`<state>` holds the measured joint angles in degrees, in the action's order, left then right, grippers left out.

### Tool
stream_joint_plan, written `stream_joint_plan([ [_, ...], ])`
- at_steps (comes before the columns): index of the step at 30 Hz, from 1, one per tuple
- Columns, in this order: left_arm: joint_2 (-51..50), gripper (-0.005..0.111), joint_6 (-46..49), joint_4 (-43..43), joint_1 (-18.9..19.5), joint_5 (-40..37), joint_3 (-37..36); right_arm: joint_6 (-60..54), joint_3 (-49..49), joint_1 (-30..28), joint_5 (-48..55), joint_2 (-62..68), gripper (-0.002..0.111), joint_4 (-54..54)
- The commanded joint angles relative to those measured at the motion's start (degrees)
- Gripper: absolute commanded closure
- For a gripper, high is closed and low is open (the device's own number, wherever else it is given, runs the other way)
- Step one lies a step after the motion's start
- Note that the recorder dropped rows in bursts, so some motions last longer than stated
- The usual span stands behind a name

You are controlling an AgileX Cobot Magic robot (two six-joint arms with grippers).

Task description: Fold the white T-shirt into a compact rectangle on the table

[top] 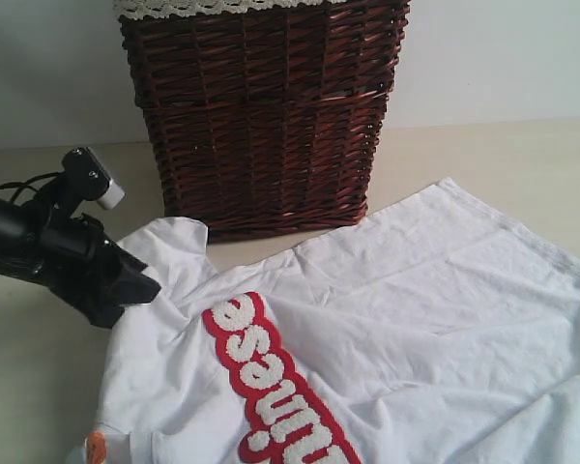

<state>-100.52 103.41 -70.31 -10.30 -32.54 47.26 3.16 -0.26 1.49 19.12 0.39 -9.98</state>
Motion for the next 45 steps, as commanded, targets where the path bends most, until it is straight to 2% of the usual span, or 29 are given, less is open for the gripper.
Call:
stream_joint_plan([
  [1, 0.1, 0.053, -5.5, -7.0, -0.6, 3.6, 0.6, 0.0, 0.3, -0.2, -0.4, -0.4, 0.081, -0.5],
  [4, 0.8, 0.053, -12.0, -6.1, 0.8, 12.5, 0.6, 0.0, 0.3, -0.2, -0.4, -0.4, 0.081, -0.5],
  [7, 1.7, 0.053, -14.9, -2.0, 3.6, 13.0, 0.4, 0.0, 0.3, -0.2, -0.4, -0.4, 0.081, -0.5],
  [12, 3.9, 0.053, -26.5, 10.9, 9.0, 0.6, -1.0, 0.0, 0.3, -0.2, -0.4, -0.4, 0.081, -0.5],
  [14, 3.8, 0.053, -28.1, 11.2, 10.3, -2.9, -2.2, 0.0, 0.3, -0.2, -0.4, -0.4, 0.081, -0.5],
  [17, 2.1, 0.053, -27.1, 10.3, 10.1, -5.5, -4.3, 0.0, 0.3, -0.2, -0.4, -0.4, 0.081, -0.5],
  [19, 0.5, 0.053, -26.2, 8.7, 9.3, -5.1, -5.6, 0.0, 0.3, -0.2, -0.4, -0.4, 0.081, -0.5],
  [25, -4.9, 0.056, -15.6, -5.6, 3.8, -4.6, -5.8, 0.0, 0.3, -0.2, -0.4, -0.4, 0.081, -0.5],
  [27, -5.0, 0.069, -13.8, -7.5, 2.0, -4.1, -5.8, 0.0, 0.3, -0.2, -0.4, -0.4, 0.081, -0.5],
  [30, -3.8, 0.104, -11.0, -7.5, 1.1, -1.9, -5.8, 0.0, 0.3, -0.2, -0.4, -0.4, 0.081, -0.5],
  [31, -3.3, 0.106, -7.0, -7.6, 1.1, -0.9, -5.7, 0.0, 0.3, -0.2, -0.4, -0.4, 0.081, -0.5],
  [35, -0.8, 0.107, 2.9, -6.0, 0.6, 1.5, -4.2, 0.0, 0.3, -0.2, -0.4, -0.4, 0.081, -0.5],
  [38, -0.2, 0.107, 11.7, 0.2, -1.5, 1.5, -2.5, 0.0, 0.3, -0.2, -0.4, -0.4, 0.081, -0.5],
  [41, -0.2, 0.107, 14.3, 7.2, -4.6, 1.1, -1.7, 0.0, 0.3, -0.2, -0.4, -0.4, 0.081, -0.5],
  [43, -0.6, 0.102, 15.0, 8.3, -6.8, 0.7, -1.7, 0.0, 0.3, -0.2, -0.4, -0.4, 0.081, -0.5],
  [45, -1.3, 0.09, 16.7, 7.5, -8.9, 0.6, -1.7, 0.0, 0.3, -0.2, -0.4, -0.4, 0.081, -0.5],
])
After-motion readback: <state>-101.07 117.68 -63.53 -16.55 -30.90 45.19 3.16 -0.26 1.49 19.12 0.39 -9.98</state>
